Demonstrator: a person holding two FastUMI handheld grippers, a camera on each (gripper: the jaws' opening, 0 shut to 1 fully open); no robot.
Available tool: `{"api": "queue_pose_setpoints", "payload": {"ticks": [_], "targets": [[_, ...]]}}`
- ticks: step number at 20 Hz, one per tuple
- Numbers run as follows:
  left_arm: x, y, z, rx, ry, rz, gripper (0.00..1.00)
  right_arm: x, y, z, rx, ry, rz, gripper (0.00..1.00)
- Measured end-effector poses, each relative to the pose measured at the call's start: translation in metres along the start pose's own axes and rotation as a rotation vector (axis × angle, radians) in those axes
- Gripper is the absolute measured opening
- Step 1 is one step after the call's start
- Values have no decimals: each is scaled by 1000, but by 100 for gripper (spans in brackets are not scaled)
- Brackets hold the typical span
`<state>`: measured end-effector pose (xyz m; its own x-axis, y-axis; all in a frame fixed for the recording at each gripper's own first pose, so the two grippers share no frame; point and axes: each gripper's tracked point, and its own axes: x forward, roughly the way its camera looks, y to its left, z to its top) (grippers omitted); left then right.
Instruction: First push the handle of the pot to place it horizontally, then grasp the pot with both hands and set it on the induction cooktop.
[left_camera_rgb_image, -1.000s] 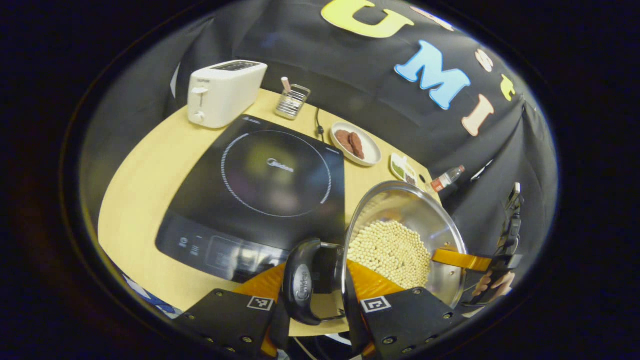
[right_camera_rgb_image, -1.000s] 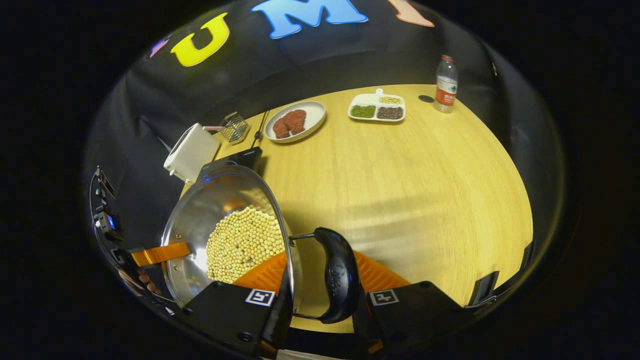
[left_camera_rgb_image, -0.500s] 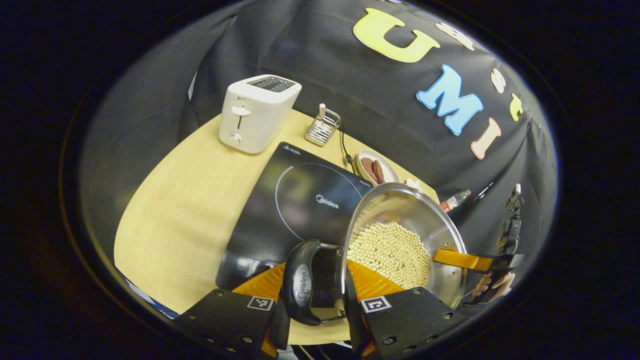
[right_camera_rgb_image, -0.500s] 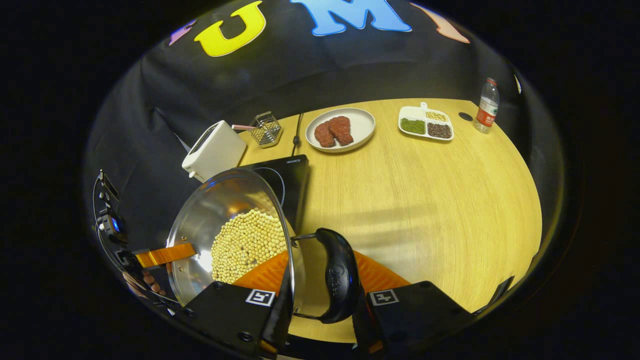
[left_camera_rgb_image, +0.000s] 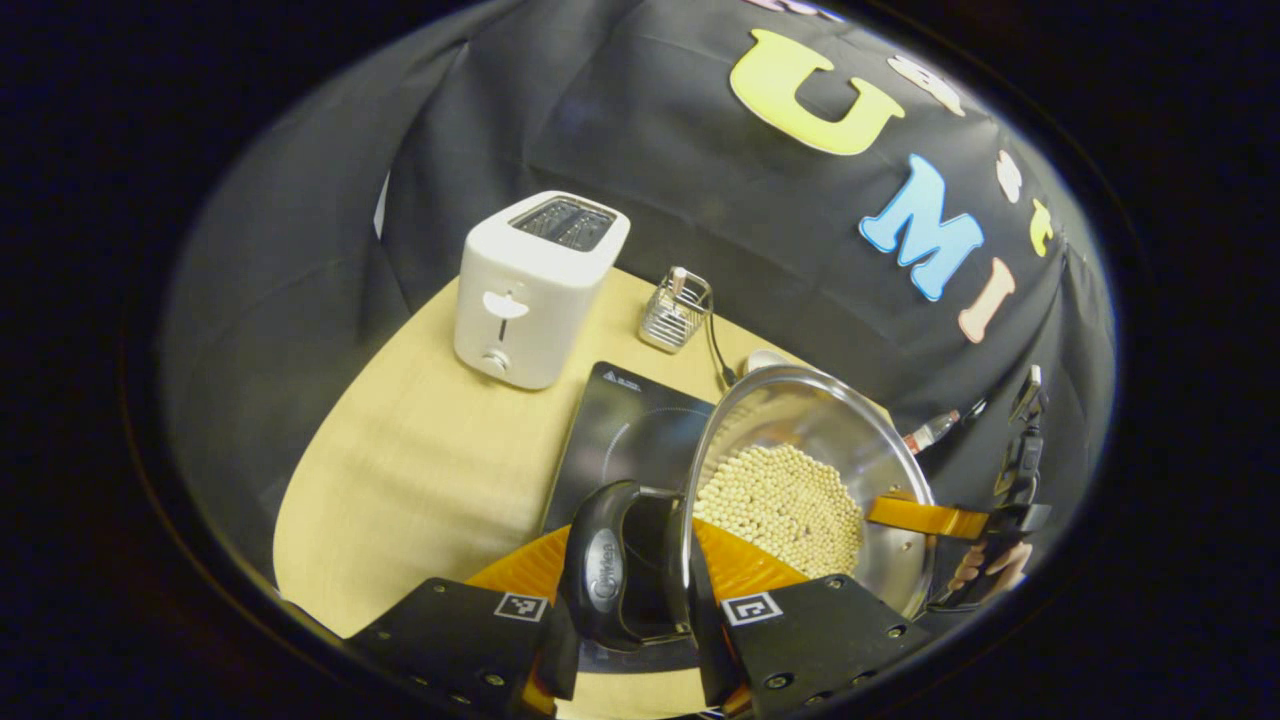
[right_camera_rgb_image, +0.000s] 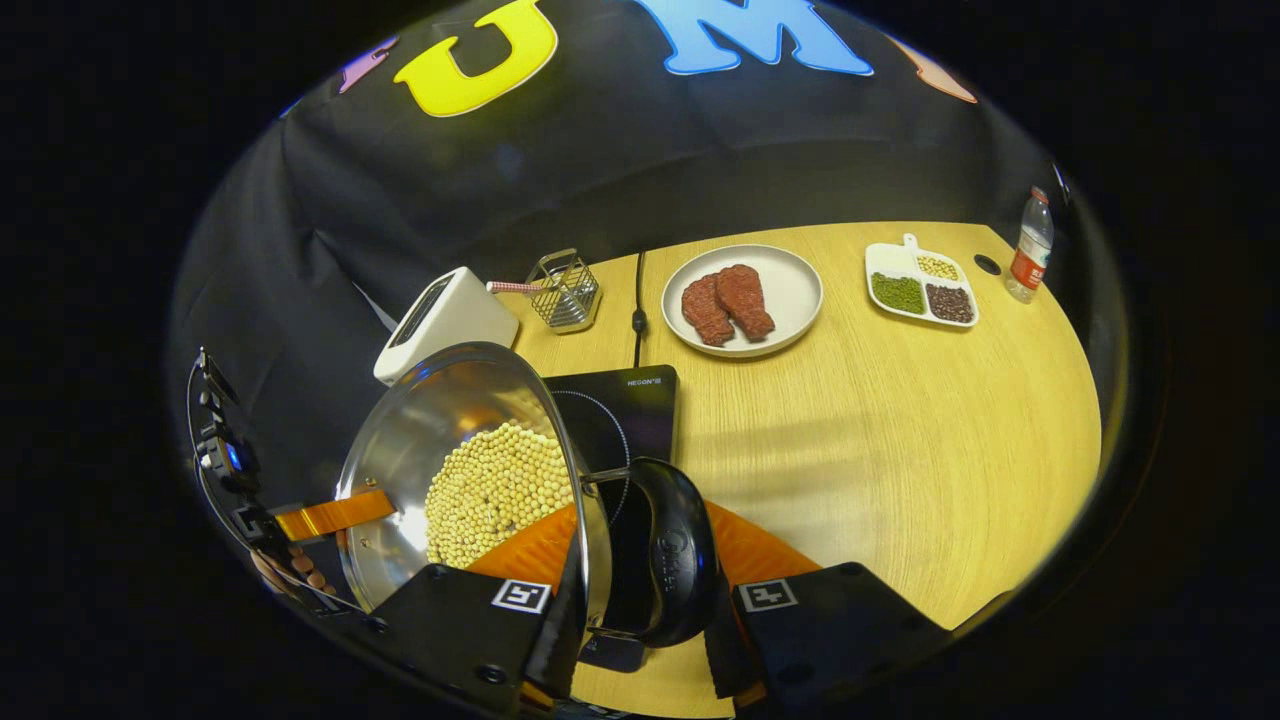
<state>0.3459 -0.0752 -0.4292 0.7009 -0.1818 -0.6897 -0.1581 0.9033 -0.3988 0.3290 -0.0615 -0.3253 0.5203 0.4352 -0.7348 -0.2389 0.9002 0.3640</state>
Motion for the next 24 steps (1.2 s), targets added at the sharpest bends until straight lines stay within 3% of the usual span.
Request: {"api": "queue_pose_setpoints", "payload": {"ticks": [2, 17, 19, 24], "targets": [[3, 2, 2, 1, 5, -1, 45, -11, -9, 0, 7, -2, -1, 50], [15, 7, 7, 11, 45, 5, 48, -71, -48, 48, 73, -29, -34, 54], [15, 7, 8, 14, 51, 12, 48, -78, -54, 51, 68, -30, -45, 50], [11, 7, 11, 27, 51, 5, 45, -92, -73, 44, 75, -27, -47, 55]]}}
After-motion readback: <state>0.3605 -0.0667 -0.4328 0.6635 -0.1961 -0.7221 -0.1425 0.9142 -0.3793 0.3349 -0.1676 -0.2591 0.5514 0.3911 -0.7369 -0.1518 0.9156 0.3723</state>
